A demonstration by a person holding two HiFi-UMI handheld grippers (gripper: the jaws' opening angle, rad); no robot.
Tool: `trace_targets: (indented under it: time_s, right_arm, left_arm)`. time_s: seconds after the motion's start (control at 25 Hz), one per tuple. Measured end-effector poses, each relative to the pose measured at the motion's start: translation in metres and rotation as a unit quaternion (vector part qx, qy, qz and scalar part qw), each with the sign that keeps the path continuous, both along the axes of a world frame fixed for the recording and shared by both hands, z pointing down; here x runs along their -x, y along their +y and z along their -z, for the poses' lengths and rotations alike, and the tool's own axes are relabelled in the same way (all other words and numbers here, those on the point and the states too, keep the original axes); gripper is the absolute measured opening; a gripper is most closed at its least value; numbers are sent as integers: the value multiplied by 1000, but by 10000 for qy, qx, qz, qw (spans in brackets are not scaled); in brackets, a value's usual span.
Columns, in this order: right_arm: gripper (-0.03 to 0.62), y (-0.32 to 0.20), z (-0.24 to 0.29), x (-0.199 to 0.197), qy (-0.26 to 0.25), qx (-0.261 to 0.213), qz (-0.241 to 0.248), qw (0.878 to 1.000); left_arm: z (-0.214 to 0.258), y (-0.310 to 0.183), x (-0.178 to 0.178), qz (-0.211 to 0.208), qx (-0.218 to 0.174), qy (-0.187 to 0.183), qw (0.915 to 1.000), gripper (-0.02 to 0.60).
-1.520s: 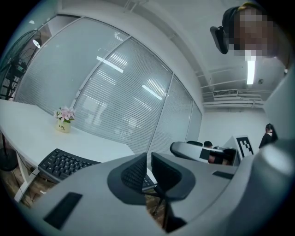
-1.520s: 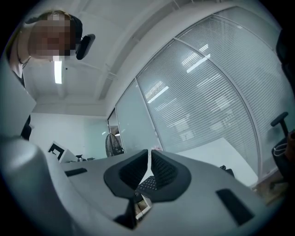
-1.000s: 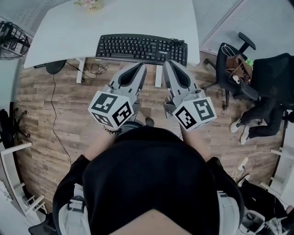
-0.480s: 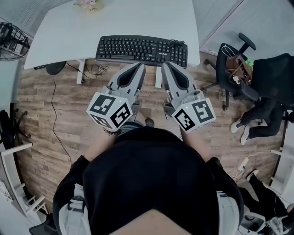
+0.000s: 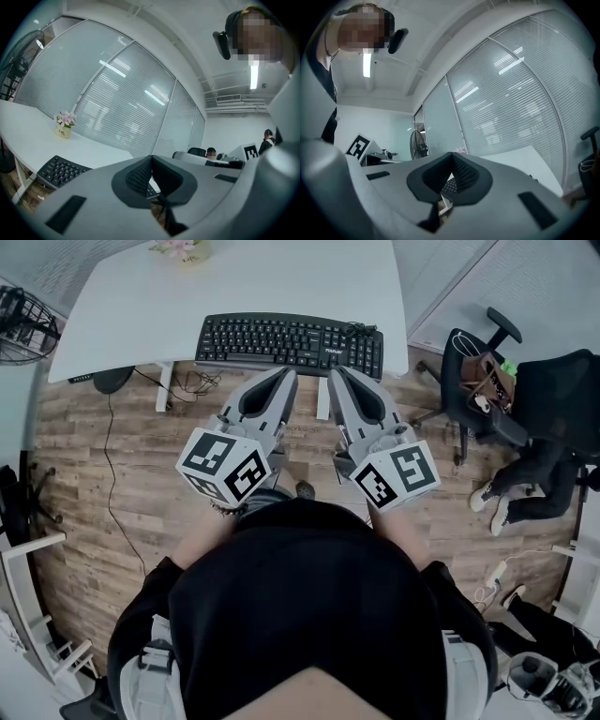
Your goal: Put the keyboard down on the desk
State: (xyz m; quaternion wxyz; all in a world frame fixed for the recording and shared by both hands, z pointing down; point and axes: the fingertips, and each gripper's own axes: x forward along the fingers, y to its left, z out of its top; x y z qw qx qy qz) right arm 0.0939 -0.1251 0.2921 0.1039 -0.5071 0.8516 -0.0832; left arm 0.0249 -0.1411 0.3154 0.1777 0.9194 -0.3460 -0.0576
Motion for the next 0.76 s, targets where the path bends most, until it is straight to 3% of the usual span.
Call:
trace_targets:
  time_s: [0.76]
  right_arm:
    - [3,-1,-5,1,-30,51,30,10000]
  left_arm:
    - [-3,0,-3,-52,11,20,10000,12]
